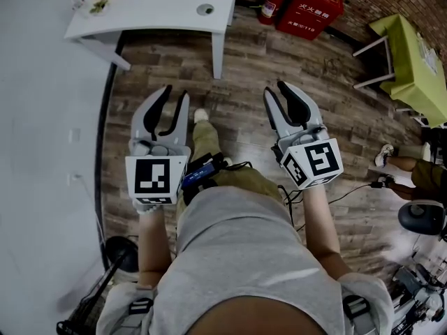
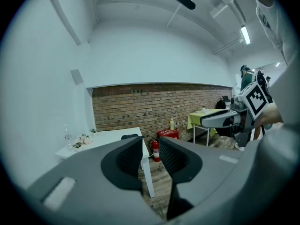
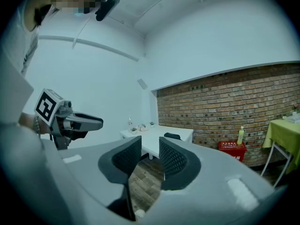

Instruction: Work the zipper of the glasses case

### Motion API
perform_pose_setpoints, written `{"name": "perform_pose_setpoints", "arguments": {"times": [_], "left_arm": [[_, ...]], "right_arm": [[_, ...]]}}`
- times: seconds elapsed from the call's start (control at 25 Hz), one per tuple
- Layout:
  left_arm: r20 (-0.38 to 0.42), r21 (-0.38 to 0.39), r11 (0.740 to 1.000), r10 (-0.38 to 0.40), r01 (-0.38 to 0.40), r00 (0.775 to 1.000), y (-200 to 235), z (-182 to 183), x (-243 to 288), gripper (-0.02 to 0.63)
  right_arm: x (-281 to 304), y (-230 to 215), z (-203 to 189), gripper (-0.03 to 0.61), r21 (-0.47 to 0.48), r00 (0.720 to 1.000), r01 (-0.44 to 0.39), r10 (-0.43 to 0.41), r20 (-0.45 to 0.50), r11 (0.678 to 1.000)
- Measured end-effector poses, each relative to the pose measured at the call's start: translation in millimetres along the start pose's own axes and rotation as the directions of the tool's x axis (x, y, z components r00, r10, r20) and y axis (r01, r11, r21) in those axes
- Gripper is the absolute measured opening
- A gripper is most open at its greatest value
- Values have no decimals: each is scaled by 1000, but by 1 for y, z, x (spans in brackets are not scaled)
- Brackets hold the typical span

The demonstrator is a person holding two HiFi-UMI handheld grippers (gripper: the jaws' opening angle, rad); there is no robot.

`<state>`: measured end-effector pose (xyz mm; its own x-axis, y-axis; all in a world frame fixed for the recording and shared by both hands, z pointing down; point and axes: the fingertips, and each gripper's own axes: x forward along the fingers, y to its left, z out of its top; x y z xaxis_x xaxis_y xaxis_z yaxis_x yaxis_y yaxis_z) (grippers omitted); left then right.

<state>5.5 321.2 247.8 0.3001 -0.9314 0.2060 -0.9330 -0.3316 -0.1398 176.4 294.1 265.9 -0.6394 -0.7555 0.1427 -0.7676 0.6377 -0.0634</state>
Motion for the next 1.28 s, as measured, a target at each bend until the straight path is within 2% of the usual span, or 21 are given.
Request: {"name": "perform_pose_setpoints", "arguments": {"times": [0.32, 0.84, 1.28], "left_arm": [[3, -16, 999, -46, 46, 999, 39, -5, 64, 107], [-13, -26, 989, -144, 143, 990, 138, 11, 202, 107], [-35, -25, 985, -174, 173, 984, 205, 10, 281, 107]], "right_arm": [[62, -27, 10, 115, -1, 999, 41, -41, 2, 999], [210, -83, 46, 115, -10, 994, 103, -104, -34, 995], [308, -114, 57, 115, -30, 990, 121, -123, -62, 992]]}}
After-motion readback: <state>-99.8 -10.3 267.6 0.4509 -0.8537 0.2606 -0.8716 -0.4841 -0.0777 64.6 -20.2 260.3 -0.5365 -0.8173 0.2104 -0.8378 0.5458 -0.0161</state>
